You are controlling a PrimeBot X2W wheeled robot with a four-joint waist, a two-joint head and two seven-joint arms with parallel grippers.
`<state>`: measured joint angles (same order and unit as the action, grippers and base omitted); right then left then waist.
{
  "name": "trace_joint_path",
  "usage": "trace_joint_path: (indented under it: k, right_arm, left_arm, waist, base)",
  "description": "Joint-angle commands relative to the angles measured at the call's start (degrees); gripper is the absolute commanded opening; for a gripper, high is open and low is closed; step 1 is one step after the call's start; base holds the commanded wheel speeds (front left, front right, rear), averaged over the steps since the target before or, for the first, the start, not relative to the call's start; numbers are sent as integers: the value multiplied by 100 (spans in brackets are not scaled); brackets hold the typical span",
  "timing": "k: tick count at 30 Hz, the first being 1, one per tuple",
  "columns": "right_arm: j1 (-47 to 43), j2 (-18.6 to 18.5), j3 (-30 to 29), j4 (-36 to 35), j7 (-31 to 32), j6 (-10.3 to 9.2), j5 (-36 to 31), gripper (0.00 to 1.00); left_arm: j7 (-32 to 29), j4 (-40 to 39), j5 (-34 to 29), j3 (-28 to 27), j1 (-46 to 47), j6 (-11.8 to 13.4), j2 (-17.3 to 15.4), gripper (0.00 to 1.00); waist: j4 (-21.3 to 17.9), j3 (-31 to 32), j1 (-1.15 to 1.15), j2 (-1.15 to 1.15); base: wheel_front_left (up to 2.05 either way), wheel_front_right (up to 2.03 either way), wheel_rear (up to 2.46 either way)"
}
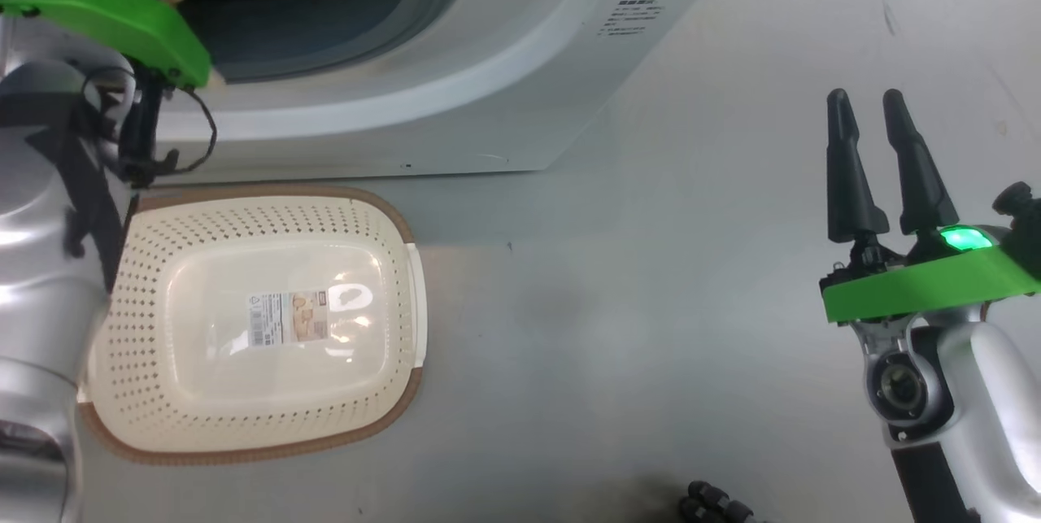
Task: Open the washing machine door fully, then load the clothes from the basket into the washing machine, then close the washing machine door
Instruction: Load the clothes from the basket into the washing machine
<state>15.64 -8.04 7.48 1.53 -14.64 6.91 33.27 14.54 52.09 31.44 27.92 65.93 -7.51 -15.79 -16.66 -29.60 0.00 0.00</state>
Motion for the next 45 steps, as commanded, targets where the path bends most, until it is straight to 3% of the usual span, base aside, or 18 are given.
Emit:
trace_joint_path:
  k: [1, 7, 11, 23, 24, 26, 28, 45]
  right_arm:
    - [-26, -27, 99, -140, -36, 58, 23, 100]
    - [14, 18, 206, -131, -36, 58, 53, 100]
    - [27, 48, 311, -106, -36, 58, 73, 100]
    - [48, 93, 311, -102, -36, 58, 74, 100]
    - [54, 93, 307, -102, -36, 58, 74, 100]
    - [58, 93, 295, -102, -36, 58, 73, 100]
    - [51, 94, 279, -99, -36, 58, 69, 100]
    - [-8, -19, 174, -96, -36, 58, 35, 100]
  left_arm:
    - [8, -67, 26, -98, 352, 2, -223, 0]
    - [42, 11, -150, -197, 940, 2, -411, 0]
    - [44, -195, -441, -469, 653, 3, -497, 0]
    - [45, 722, -103, 71, 499, 2, -386, 0]
    - [45, 822, -39, 115, 536, 2, -388, 21]
    - [45, 948, 66, 255, 604, 2, -378, 47]
    - [18, 1061, 177, 384, 651, 2, -368, 100]
    - [33, 1077, 1088, 930, 336, 2, -338, 100]
  waist:
    - [-64, -3, 0, 0]
    - [-307, -87, 0, 0]
    - [-511, -129, 0, 0]
    - [-601, -189, 0, 0]
    - [-598, -180, 0, 0]
    - [-586, -158, 0, 0]
    - [-558, -121, 0, 0]
    - [-235, 170, 0, 0]
  base:
    - [0, 0, 0]
    - [0, 0, 0]
    - [0, 0, 0]
    - [0, 0, 0]
    - [0, 0, 0]
    - [0, 0, 0]
    - [0, 0, 0]
    - [0, 0, 0]
